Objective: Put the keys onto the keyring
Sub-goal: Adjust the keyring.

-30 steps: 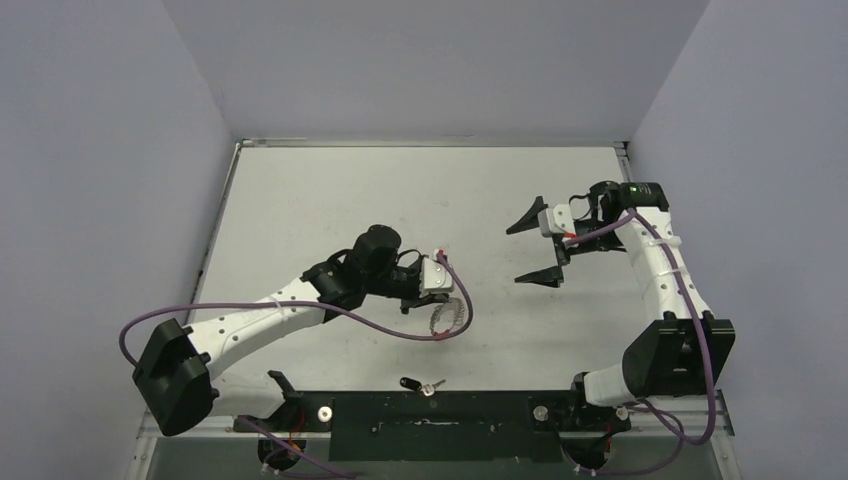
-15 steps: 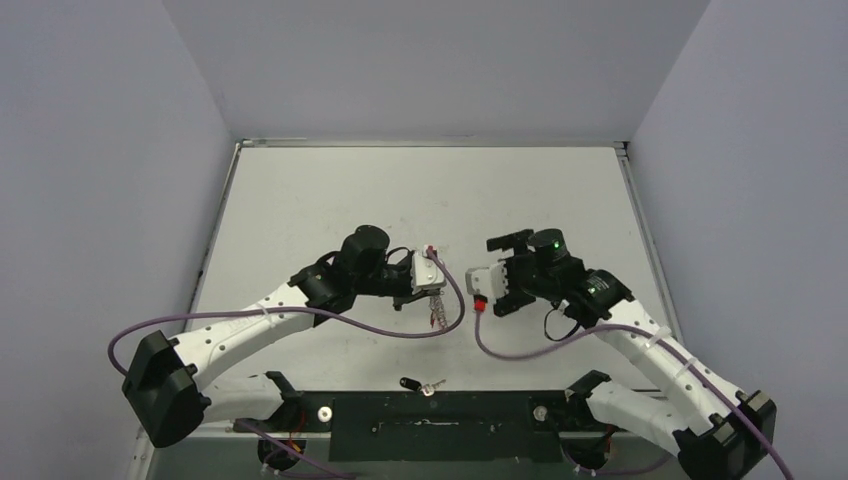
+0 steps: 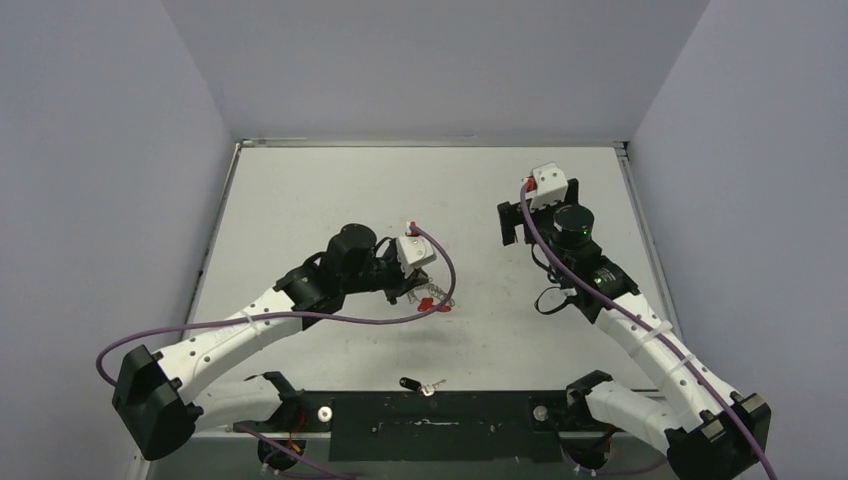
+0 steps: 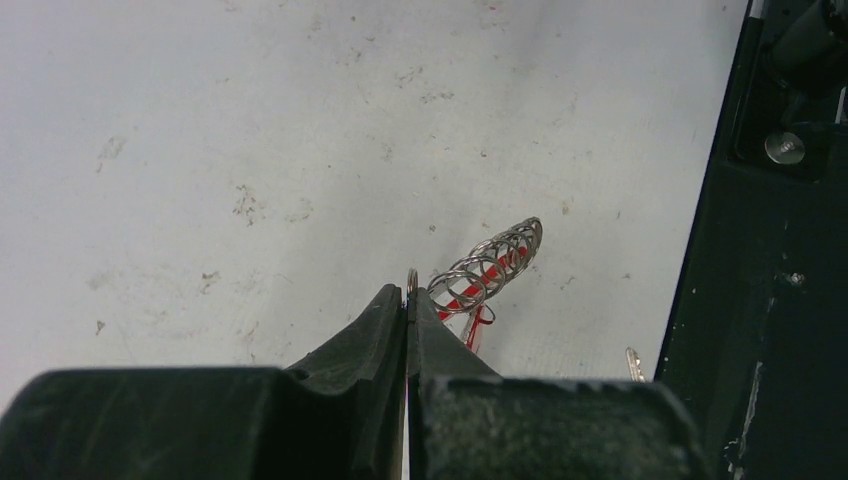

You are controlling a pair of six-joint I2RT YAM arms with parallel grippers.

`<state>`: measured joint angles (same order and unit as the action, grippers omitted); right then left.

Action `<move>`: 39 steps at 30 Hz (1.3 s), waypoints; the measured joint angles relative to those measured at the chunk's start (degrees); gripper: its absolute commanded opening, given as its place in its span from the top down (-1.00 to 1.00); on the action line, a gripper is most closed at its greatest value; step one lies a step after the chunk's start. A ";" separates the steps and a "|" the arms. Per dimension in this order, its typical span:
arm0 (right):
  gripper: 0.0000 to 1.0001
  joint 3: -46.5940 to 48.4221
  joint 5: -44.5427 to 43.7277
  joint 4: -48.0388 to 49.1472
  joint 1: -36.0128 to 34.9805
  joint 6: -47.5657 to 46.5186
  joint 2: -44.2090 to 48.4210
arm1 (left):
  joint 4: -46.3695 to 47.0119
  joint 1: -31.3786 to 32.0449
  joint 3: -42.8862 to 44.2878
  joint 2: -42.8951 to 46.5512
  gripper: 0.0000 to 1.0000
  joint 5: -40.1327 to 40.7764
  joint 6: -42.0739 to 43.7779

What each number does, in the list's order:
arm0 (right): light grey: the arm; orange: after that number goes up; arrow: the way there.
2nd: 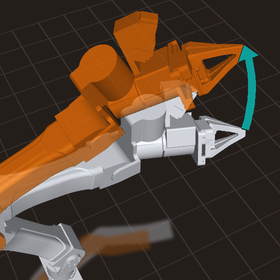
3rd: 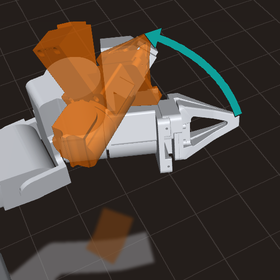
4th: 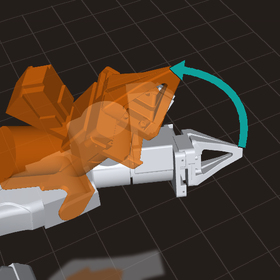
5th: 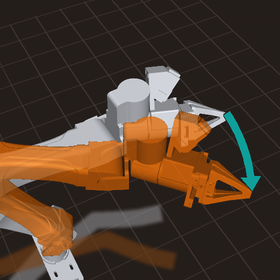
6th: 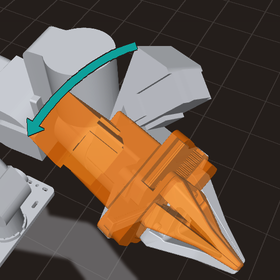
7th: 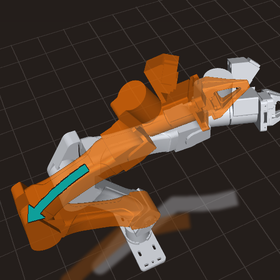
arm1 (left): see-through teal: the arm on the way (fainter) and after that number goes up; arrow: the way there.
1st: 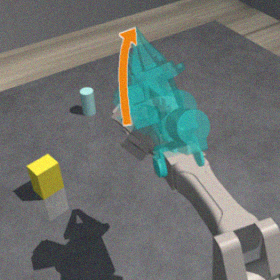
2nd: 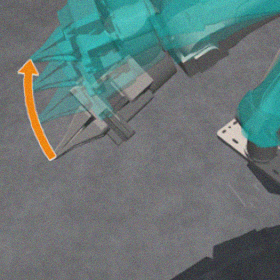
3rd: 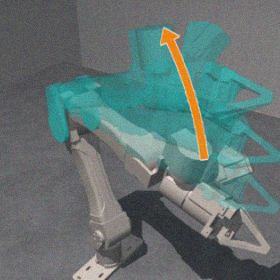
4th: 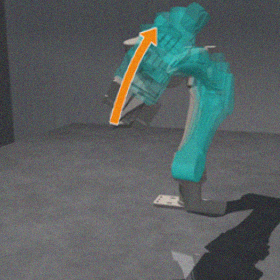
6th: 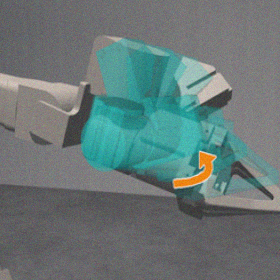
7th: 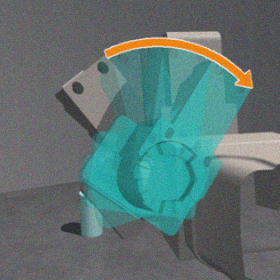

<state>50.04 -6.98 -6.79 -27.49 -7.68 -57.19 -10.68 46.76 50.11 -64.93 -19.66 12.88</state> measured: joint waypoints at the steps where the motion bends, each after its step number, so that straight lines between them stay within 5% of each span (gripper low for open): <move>1: -1.00 -0.85 0.37 0.74 0.79 2.47 0.24 | -0.09 -0.22 0.00 0.02 1.00 0.37 -1.22; 6: -1.00 -4.26 6.56 4.24 2.82 7.48 0.83 | 0.55 -3.48 -1.03 0.04 1.00 -1.99 -6.91; 13: -0.97 -15.21 26.60 13.86 2.51 4.44 4.50 | 3.82 -10.86 -2.97 -0.83 1.00 -13.31 -12.35; 25: -0.12 -17.00 47.39 27.89 -8.79 2.25 -4.46 | 6.45 -13.81 -3.89 -1.55 1.00 -26.36 -7.78; 39: 0.34 -13.35 52.81 28.11 -13.14 -3.19 -11.30 | 5.79 -13.81 -4.81 -0.11 1.00 -28.17 -3.48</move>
<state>36.69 45.82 21.32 -40.62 -10.87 -68.49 -4.89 32.95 45.30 -65.04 -47.83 9.41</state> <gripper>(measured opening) 0.347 0.007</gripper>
